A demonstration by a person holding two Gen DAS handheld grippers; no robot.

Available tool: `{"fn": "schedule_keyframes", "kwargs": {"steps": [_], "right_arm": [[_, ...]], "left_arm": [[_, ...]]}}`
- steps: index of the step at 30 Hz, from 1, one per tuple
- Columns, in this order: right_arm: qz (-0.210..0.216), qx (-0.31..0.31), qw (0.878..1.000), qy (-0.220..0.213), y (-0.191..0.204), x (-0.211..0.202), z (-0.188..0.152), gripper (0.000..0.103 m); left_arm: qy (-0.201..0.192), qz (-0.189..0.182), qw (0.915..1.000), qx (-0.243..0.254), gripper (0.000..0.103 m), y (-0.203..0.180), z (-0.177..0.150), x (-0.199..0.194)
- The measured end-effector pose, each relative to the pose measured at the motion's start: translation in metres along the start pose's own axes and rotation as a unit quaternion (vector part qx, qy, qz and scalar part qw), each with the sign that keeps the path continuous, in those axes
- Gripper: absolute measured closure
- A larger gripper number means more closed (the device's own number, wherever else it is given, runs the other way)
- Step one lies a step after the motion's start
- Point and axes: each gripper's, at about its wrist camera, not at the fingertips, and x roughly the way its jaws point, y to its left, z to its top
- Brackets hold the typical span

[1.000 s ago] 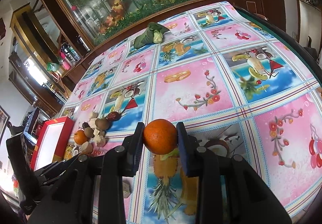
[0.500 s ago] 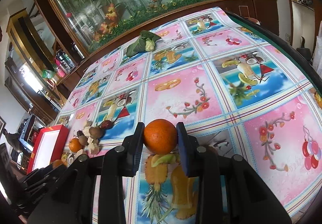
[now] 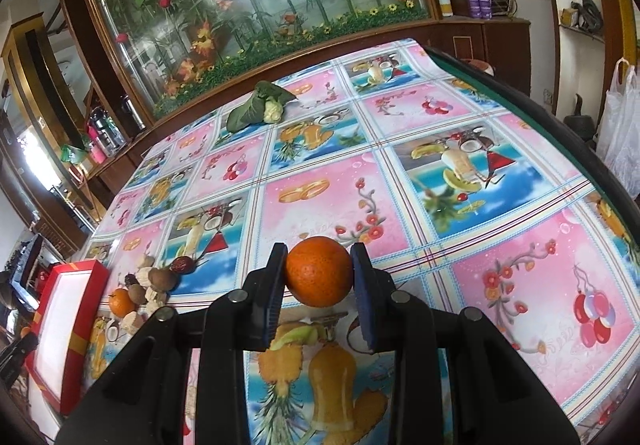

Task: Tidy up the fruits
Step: 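Carry both held oranges over the red-rimmed white tray, then open the left tool over the tray while the right tool releases its orange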

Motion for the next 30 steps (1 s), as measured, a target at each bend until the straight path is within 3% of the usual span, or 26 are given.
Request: {"fn": "schedule_keyframes", "kwargs": {"steps": [4, 7, 13, 17, 21, 25, 30], "right_arm": [[-0.019, -0.011, 1.0, 0.003, 0.005, 0.003, -0.002, 0.069], [-0.01, -0.006, 1.0, 0.004, 0.017, 0.0, -0.004, 0.069], [0.085, -0.06, 0.994, 0.033, 0.106, -0.002, -0.03, 0.069], [0.171, -0.11, 0.976, 0.079, 0.185, 0.003, -0.055, 0.069], [0.226, -0.155, 0.954, 0.119, 0.253, 0.008, -0.08, 0.069], [0.259, -0.188, 0.936, 0.148, 0.3, 0.01, -0.104, 0.069], [0.258, -0.236, 0.92, 0.178, 0.333, 0.014, -0.136, 0.069]], "left_arm": [[0.008, 0.016, 0.9997, -0.019, 0.073, 0.026, -0.009, 0.005], [0.013, 0.021, 0.9993, -0.029, 0.073, 0.04, -0.013, 0.008], [0.017, 0.036, 0.9984, -0.039, 0.072, 0.066, -0.02, 0.012], [0.016, 0.048, 0.9977, -0.045, 0.072, 0.08, -0.022, 0.013], [0.02, 0.067, 0.9964, -0.048, 0.072, 0.096, -0.027, 0.015], [0.03, 0.077, 0.9951, -0.054, 0.072, 0.111, -0.033, 0.016], [0.042, 0.089, 0.9935, -0.058, 0.072, 0.123, -0.039, 0.021]]}}
